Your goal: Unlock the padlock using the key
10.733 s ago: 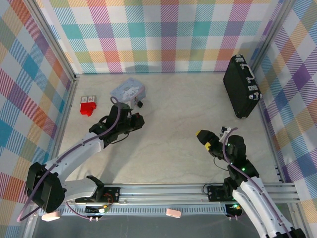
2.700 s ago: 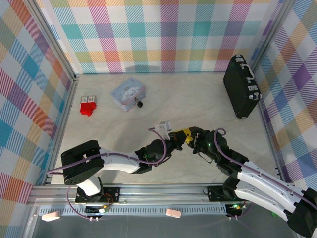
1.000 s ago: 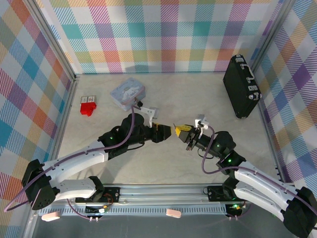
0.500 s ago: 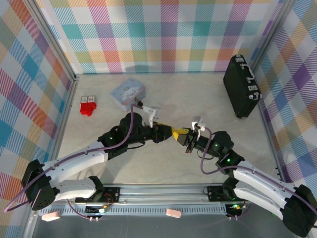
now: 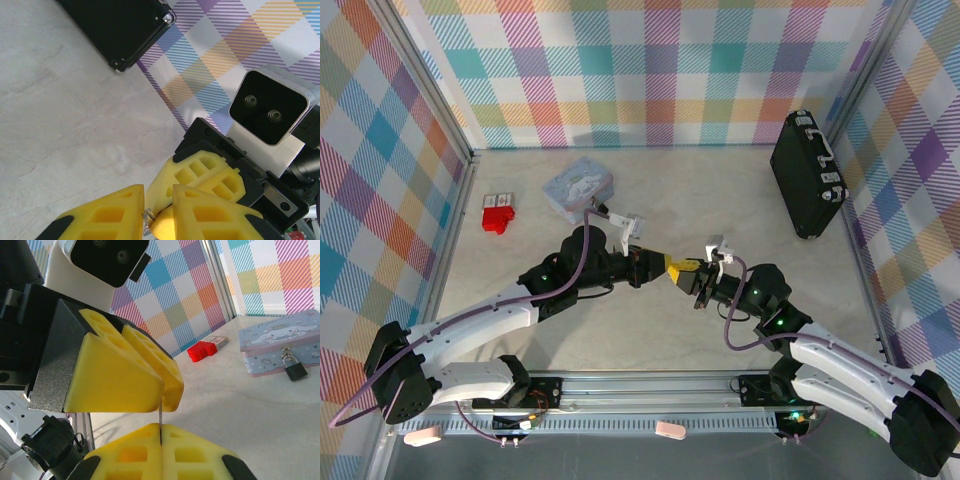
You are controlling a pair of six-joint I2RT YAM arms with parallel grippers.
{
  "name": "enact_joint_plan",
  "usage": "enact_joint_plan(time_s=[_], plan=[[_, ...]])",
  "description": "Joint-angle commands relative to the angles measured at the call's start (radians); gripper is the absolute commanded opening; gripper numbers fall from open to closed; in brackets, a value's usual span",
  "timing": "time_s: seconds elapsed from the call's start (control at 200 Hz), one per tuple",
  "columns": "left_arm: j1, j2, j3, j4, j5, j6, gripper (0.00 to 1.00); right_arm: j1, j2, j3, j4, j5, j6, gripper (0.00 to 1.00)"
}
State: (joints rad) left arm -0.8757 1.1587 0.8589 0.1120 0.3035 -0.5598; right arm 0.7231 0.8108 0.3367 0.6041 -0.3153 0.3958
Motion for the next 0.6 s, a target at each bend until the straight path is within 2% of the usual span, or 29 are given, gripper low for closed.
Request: enact_joint_plan(time_s=[0.0, 0.335, 0.515, 0.545, 0.595], plan=[[0.007, 0.009, -0.008, 0.052, 0.037, -0.001, 0.17, 0.004, 0.005, -0.004, 0.058, -0.003, 0.020, 0.00], [0.007, 0.019, -0.007, 0.064, 0.019, -0.025, 0.00, 0.002, 0.016, -0.007, 0.080, 0.007, 0.054, 0.00], [0.007, 0.018, -0.020, 0.077, -0.047, -0.058, 0.00, -0.002, 0.000, -0.005, 0.038, 0.067, 0.086, 0.00], [0.007, 0.014, -0.022, 0.075, -0.072, -0.066, 0.00, -0.004, -0.016, -0.001, -0.007, 0.095, 0.101, 0.08], [0.007, 0.008, -0.031, 0.076, -0.116, -0.086, 0.00, -0.011, -0.044, -0.003, -0.039, 0.136, 0.125, 0.27]])
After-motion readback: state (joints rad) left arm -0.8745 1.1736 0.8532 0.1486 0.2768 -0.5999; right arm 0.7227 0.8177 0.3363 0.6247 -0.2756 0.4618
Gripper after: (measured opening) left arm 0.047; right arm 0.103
